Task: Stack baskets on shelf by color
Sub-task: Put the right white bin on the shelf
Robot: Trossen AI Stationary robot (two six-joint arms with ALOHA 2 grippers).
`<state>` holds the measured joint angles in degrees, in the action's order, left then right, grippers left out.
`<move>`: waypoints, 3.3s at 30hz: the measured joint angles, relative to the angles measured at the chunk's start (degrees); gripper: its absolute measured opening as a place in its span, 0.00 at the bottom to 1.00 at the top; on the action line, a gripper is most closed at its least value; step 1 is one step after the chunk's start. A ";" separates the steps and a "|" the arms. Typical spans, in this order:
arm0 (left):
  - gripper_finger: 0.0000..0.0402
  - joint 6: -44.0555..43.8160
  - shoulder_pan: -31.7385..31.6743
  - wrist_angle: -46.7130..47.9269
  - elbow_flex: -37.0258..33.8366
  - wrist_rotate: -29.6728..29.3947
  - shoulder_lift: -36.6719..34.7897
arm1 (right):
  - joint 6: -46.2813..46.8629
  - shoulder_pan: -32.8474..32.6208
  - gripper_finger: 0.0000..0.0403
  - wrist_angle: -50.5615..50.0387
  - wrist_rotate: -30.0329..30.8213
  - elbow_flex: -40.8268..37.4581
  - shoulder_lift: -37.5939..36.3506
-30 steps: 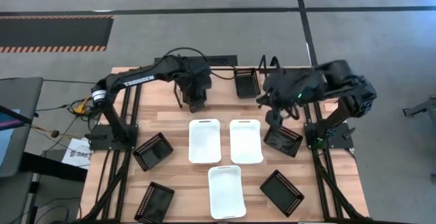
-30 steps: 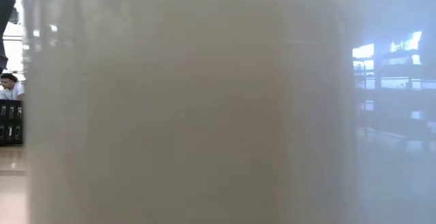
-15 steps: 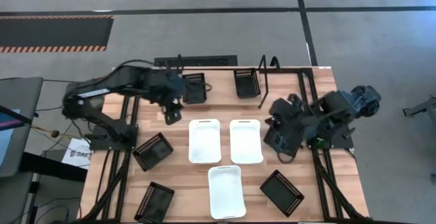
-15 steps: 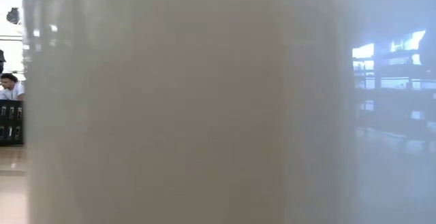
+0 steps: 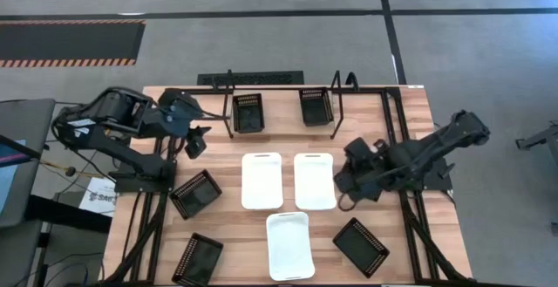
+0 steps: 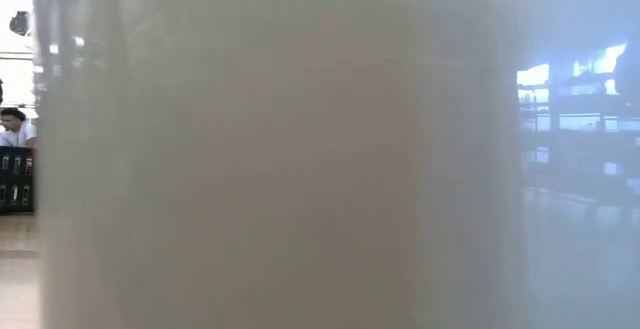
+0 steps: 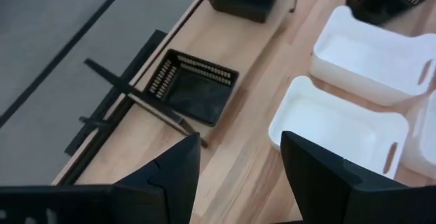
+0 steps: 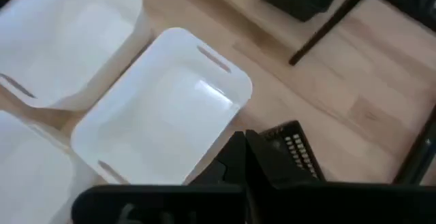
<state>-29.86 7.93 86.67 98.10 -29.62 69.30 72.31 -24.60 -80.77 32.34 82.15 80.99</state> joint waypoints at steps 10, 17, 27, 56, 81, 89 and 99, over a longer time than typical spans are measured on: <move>0.48 -0.62 0.04 0.75 -0.02 -0.16 1.26 | -33.42 17.93 0.05 27.71 -14.81 -3.79 0.51; 0.48 -1.08 0.04 0.92 -0.07 0.68 1.81 | -45.94 29.30 0.11 35.93 -32.57 -3.88 4.75; 0.48 -3.32 0.04 0.92 -0.07 1.35 1.99 | -58.28 31.06 0.29 35.03 -39.99 -3.85 18.01; 0.48 -4.47 0.04 0.88 -0.04 0.30 1.99 | -70.42 30.31 0.31 25.58 -36.50 -2.35 23.58; 0.48 -3.84 0.01 0.92 -0.02 0.46 1.96 | -75.87 31.61 0.31 18.17 -30.05 8.75 27.17; 0.48 -3.82 0.01 0.98 -0.02 0.81 1.97 | -77.05 31.45 0.31 17.81 -31.77 8.67 31.69; 0.48 -3.81 0.01 1.11 -0.02 0.81 1.97 | -76.96 31.41 0.25 16.11 -32.59 8.85 36.32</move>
<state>-33.66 7.94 87.78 98.08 -28.80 71.27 -4.65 6.81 -64.65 -0.25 91.00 117.32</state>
